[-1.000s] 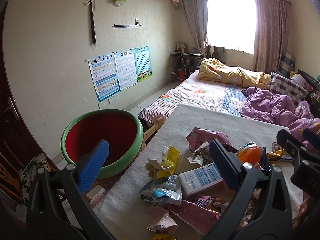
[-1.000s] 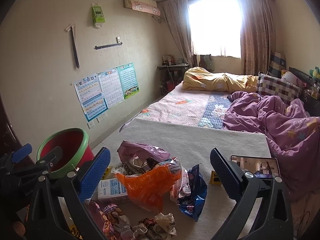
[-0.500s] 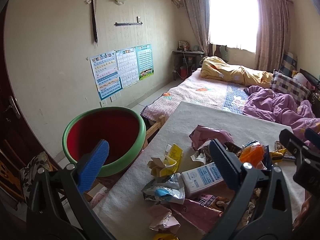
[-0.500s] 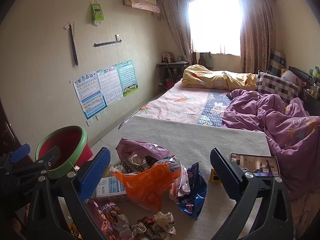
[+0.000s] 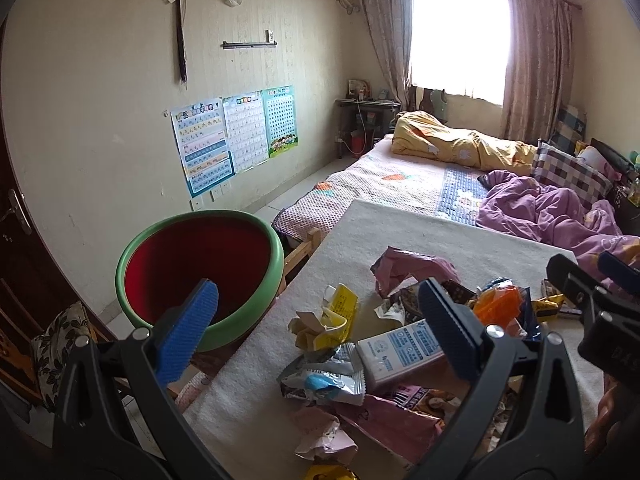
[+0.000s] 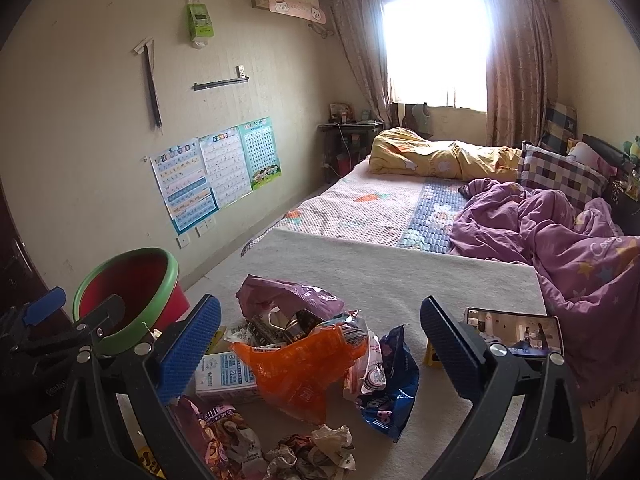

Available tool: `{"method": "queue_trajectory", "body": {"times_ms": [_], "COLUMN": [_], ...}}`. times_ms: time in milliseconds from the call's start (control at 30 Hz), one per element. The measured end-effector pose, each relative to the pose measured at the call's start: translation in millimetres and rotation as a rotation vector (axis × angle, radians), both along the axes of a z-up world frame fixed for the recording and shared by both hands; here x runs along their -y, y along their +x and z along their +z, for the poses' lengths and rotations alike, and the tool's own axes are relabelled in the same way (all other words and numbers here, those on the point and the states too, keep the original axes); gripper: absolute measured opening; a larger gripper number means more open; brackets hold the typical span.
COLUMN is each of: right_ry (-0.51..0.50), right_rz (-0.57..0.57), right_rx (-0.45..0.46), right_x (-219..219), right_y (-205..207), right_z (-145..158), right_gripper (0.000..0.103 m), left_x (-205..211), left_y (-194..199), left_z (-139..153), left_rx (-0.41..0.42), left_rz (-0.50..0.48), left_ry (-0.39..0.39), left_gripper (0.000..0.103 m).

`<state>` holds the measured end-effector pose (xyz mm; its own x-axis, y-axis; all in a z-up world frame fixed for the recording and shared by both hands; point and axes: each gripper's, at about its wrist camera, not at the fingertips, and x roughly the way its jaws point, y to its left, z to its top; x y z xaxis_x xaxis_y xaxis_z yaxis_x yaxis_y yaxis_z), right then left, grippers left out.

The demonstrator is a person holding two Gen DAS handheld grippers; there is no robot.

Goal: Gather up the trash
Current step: 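Grasp a pink-white wrapper with the left tool while the right tool grasps the pink snack bag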

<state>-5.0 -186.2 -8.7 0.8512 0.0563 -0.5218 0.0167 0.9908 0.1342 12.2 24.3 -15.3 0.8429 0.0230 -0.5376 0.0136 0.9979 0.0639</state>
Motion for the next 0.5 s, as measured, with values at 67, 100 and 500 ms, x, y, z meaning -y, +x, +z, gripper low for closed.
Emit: {"method": "queue_trajectory", "body": {"times_ms": [67,100,500], "right_ry": [0.001,0.004,0.046], "right_rz": [0.009,0.017,0.191], "right_rx": [-0.005,-0.01,-0.182], "right_x": [2,4,-3], "right_y": [1,2,14], "right_z": [-1,-1,-37], "right_gripper": [0.096,0.096,0.091], "left_x": [-1,-3,-39], "left_y": [0,-1,-13], "left_z": [-1,-1,-56], "left_rx": [0.0,0.0,-0.236], "left_rz": [-0.004,-0.004,-0.037], "left_ry": [0.017,0.021,-0.006], "left_gripper": [0.098,0.098,0.093]}}
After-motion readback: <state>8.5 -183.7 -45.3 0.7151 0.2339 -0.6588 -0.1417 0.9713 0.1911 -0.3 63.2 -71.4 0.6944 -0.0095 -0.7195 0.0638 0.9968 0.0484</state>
